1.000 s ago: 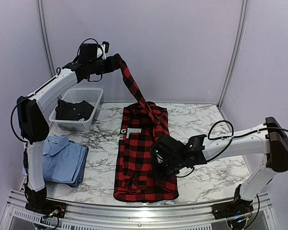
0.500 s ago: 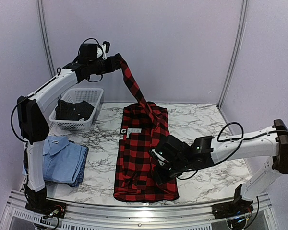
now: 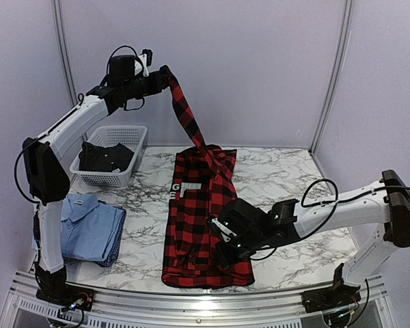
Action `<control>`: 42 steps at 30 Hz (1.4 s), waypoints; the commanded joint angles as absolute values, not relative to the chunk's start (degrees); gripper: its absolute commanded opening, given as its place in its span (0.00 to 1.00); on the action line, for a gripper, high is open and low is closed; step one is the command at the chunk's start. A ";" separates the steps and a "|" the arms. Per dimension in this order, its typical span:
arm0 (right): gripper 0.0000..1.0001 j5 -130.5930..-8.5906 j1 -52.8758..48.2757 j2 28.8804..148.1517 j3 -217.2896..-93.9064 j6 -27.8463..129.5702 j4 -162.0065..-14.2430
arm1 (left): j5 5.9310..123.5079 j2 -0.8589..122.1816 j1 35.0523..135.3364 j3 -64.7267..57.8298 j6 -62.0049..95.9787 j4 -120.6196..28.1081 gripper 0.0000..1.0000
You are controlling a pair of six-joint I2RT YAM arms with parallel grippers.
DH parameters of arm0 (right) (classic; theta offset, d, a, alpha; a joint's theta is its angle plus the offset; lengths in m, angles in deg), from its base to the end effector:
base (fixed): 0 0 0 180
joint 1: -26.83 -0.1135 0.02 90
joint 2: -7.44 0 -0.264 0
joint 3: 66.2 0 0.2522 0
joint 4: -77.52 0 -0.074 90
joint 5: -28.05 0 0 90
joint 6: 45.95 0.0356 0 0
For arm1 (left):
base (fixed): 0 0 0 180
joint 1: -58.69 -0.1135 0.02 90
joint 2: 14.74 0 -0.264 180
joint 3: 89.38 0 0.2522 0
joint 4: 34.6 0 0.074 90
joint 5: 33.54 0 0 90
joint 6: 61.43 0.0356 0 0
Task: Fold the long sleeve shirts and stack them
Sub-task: Fold the 1/3-folded shirt at the center of the board.
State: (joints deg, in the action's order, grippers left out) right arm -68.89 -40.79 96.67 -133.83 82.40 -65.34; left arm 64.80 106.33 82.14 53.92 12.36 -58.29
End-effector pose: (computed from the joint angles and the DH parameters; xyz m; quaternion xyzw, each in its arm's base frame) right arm 0.1132 0.2861 0.1912 -0.2586 0.9259 0.2498 0.1154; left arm 0.4556 -0.2033 0.4323 0.0957 0.7095 -0.2852 0.6372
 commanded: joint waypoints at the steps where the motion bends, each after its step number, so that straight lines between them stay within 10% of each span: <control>1: 0.00 -69.61 -41.19 99.75 -137.34 81.64 -67.25 | 63.80 106.93 81.63 53.49 13.64 -55.30 0.00; 32: 0.00 -72.70 -39.00 100.82 -134.02 83.07 -71.01 | 70.66 105.39 82.04 42.30 13.67 -55.44 0.00; 42: 0.53 -64.54 -34.96 90.66 -132.99 82.51 -68.38 | 84.98 102.90 83.34 37.62 17.32 -56.32 0.03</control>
